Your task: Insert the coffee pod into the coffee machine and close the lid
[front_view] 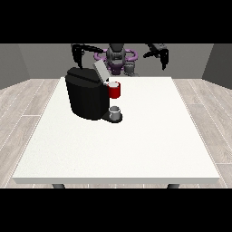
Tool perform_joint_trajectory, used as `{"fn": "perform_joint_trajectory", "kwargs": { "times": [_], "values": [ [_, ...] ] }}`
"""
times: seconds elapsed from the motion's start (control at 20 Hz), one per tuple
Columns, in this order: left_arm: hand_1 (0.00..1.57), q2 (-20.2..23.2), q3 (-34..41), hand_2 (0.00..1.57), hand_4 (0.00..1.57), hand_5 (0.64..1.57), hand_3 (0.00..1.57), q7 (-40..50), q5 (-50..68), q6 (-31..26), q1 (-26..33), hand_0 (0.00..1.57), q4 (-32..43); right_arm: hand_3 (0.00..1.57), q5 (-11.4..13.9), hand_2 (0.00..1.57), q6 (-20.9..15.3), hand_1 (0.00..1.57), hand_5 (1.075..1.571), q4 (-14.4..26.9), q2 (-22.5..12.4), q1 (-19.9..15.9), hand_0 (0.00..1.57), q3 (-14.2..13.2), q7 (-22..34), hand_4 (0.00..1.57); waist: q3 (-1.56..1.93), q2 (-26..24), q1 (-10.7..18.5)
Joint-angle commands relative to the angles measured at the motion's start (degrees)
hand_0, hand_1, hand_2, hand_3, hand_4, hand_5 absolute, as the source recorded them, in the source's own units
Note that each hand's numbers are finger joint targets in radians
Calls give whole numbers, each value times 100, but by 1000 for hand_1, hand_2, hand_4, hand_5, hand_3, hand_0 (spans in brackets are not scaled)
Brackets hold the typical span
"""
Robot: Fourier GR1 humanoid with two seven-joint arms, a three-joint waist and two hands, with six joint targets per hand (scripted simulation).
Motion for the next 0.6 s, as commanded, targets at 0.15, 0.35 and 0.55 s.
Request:
{"fn": "perform_joint_trajectory", "kwargs": {
  "times": [0.15, 0.35, 0.55],
  "values": [
    [0, 293, 27, 0, 356, 1571, 0, 47, 192, 69, 397, 0, -691, 0, 199, 0, -254, 0, 1571, 80, 324, -305, 0, 407, 22, 0, -2, 284, -241],
    [0, 298, -19, 0, 362, 1571, 0, 225, 418, -43, 607, 0, -1053, 0, 161, 0, -42, 0, 1571, 278, 318, -388, 0, 500, -61, 0, -1, 362, -223],
    [0, 219, -128, 0, 336, 1571, 0, 517, 481, 99, 457, 0, -1394, 0, 43, 0, 203, 0, 1571, 643, -77, -974, 0, 272, 37, 0, -1, 636, -124]
  ]
}}
